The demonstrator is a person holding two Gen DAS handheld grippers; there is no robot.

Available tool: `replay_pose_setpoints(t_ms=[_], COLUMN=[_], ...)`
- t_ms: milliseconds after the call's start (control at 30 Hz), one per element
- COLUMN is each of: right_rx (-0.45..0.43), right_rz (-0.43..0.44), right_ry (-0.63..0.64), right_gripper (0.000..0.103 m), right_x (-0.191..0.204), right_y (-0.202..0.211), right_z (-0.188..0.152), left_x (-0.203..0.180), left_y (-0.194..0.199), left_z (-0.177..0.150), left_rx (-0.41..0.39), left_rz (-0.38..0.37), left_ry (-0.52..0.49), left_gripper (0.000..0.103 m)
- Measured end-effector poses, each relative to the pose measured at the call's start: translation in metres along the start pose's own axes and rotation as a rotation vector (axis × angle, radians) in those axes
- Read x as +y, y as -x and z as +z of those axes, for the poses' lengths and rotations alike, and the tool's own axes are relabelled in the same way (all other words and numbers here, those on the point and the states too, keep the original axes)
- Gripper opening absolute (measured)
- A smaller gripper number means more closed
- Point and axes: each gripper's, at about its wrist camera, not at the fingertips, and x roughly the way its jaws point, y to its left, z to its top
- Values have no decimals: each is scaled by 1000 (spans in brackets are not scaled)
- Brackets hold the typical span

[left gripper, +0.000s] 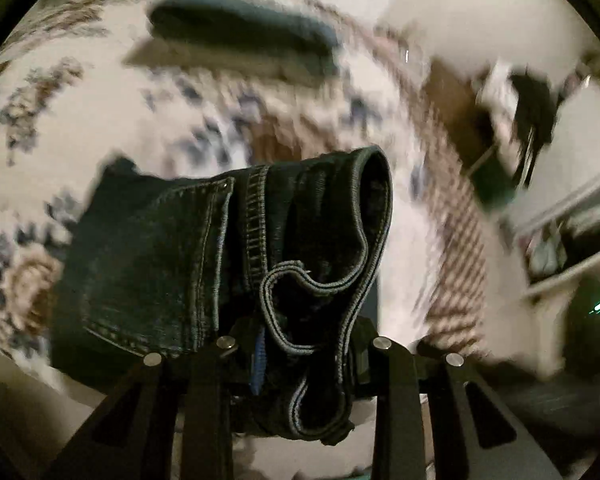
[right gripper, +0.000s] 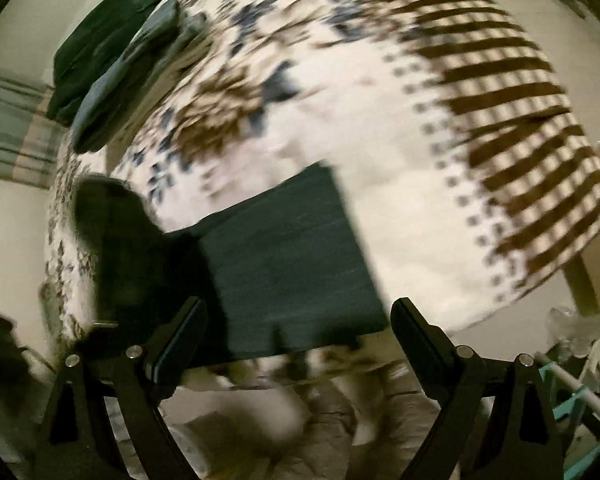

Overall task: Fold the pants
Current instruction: 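Grasp the folded jeans edge with the left tool while the right tool smooths the fold, then grasp the folded jeans with both tools at the pocket and waistband ends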

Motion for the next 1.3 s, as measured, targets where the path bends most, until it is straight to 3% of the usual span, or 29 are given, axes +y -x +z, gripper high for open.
replay_pose_setpoints(t_ms=[167, 433, 533, 567, 600, 767, 867, 1033, 1167, 1233, 1267, 1300], right_rx=[-21, 12, 32, 39, 52, 134, 159, 203, 171, 161, 157, 143], right_rz=[-7, 37, 96, 109, 125, 186, 201, 185, 148, 138, 120, 93], right_ry=[-23, -31, -19, -14, -8, 39, 77, 114, 140, 148, 154, 163], right_gripper=[95, 95, 95, 95, 95, 95, 95, 94, 73, 56, 36, 27], right_x=[-26, -28, -25, -23, -19, 9, 29, 57, 68, 73, 73, 75], right_y=[7, -4, -7, -9, -13, -47, -70, -110, -124, -126, -125, -123], right_z=[12, 18, 22, 23, 25, 36, 42, 45, 43, 39, 38, 36], left_x=[-11, -15, -11, -9, -8, 7, 29, 67, 80, 82, 83, 83], left_y=[-36, -38, -18, -7, 0, 25, 13, 0, -6, -8, -9, -9], left_z=[-12, 0, 7, 10, 12, 25, 31, 39, 46, 49, 51, 52], left_rx=[58, 160, 165, 150, 139, 99, 143, 160, 160, 157, 155, 154], left_rz=[51, 117, 88, 74, 73, 239, 374, 453, 485, 488, 490, 492], left_ry=[-24, 46, 99, 117, 126, 83, 84, 97, 87, 80, 75, 71], left_gripper=[26, 33, 66, 81, 86, 86, 86, 86, 86, 86, 86, 86])
